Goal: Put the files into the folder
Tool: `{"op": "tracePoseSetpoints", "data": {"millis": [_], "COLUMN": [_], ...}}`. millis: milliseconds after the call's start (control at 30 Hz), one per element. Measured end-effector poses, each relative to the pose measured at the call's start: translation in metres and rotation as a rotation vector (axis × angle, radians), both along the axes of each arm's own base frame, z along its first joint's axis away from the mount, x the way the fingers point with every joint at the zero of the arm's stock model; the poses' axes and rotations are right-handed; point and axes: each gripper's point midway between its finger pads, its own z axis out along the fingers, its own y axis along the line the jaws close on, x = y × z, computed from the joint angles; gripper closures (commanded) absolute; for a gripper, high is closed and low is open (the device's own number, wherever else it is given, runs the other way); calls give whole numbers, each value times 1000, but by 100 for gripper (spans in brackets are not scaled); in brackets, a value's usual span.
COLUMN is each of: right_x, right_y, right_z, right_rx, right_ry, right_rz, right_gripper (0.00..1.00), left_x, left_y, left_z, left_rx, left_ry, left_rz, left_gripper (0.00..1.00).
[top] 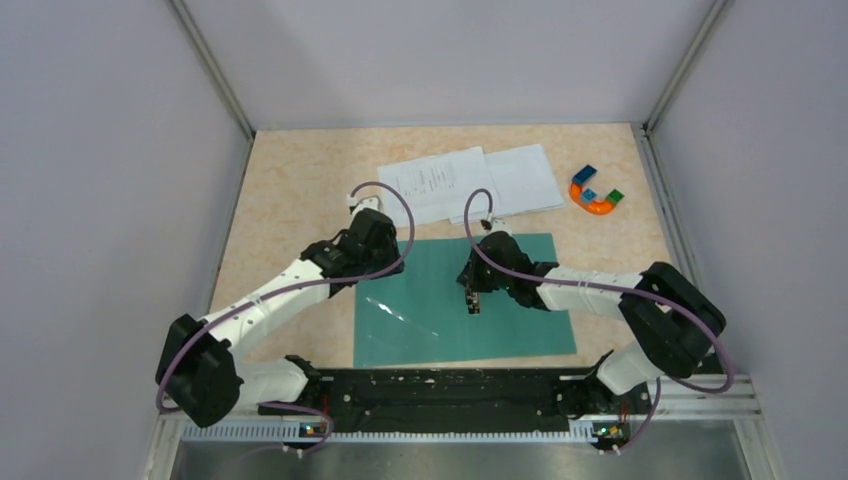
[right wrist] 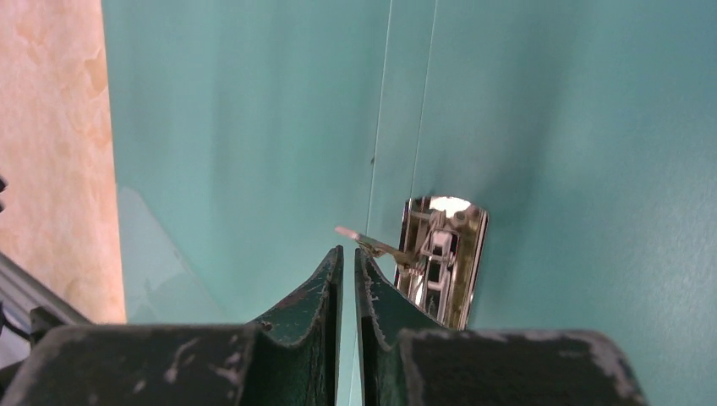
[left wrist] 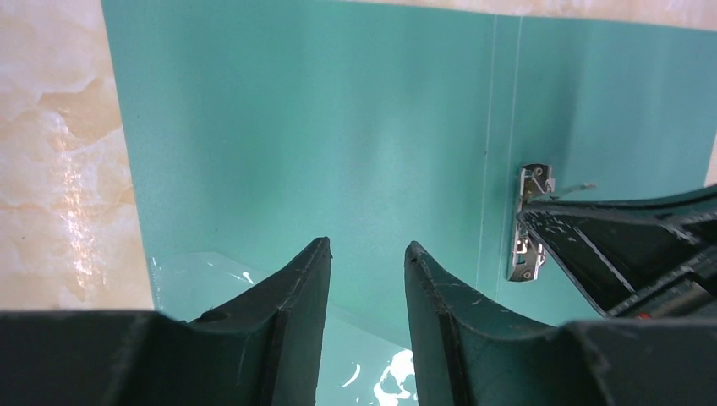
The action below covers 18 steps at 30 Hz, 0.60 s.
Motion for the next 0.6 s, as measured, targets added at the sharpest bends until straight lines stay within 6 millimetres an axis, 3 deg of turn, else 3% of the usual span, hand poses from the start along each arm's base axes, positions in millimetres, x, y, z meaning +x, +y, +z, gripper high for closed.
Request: {"op": "tracePoseSetpoints", "data": {"millis": [233,367,600], "right_x": [18,26,52], "right_y": [2,7,14], "right_z": [-8,2,39], "right_rx": [-43,-50,-64], "right_ry": [7,-15,-91], "right_rz": [-8,2,3], "right_gripper": [76,69,34], "left_x": [13,29,84], "left_y": [-1,-1,8], "left_z": [19,35,53], "left_rx": [-7,-22,-72], "left_ry": [-48,-80,-116], "left_rz": [-8,5,75], "left_gripper": [48,43,40]}}
